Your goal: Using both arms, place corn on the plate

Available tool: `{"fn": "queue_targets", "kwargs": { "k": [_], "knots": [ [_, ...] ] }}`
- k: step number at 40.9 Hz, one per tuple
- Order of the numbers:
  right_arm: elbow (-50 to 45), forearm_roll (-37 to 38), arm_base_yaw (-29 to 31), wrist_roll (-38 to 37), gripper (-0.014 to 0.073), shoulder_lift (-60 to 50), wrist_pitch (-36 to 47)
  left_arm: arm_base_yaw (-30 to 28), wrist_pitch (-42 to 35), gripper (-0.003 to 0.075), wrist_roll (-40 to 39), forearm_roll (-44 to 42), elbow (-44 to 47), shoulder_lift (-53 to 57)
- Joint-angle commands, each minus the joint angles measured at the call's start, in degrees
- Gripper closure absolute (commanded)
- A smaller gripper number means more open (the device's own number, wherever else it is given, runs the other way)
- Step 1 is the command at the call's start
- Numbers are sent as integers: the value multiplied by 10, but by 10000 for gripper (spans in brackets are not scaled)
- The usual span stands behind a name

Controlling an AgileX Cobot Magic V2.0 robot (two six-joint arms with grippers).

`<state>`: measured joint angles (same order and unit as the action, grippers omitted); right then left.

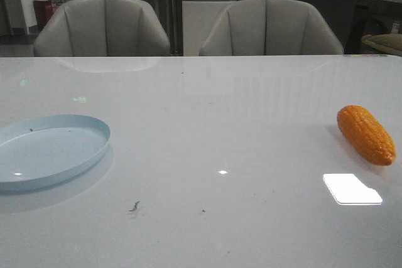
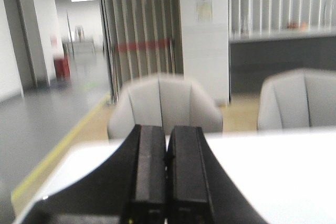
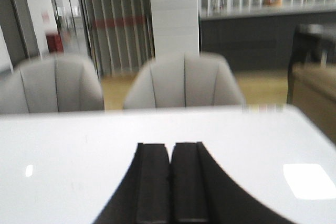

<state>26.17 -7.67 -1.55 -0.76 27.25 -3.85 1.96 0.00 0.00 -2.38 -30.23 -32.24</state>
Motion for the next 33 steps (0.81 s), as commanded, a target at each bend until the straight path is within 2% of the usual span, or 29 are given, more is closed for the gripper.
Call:
{"fn": "queue_targets", "kwargs": {
  "k": [1,11,20,23,28,31,33],
  "knots": [
    [21,-1,-3,1,564,59,-2,0,8,631,-7,7,-19,-61],
    [21,-5,-3,1,564,169,-91,0,70,631,-7,9,-19,-152],
    [21,-7,-3,1,564,216,-97,0,116,608,-7,9,-19,-185],
    [21,-7,-3,1,563,221,-96,0,125,553,-7,9,-19,-193],
    [21,-6,-3,1,556,228,-96,0,117,397,-7,9,-19,-213],
    [21,-6,-3,1,501,229,-97,0,100,298,-7,10,-19,-224],
    [21,-5,-3,1,433,229,-97,0,87,257,-7,11,-19,-232]
  ]
}}
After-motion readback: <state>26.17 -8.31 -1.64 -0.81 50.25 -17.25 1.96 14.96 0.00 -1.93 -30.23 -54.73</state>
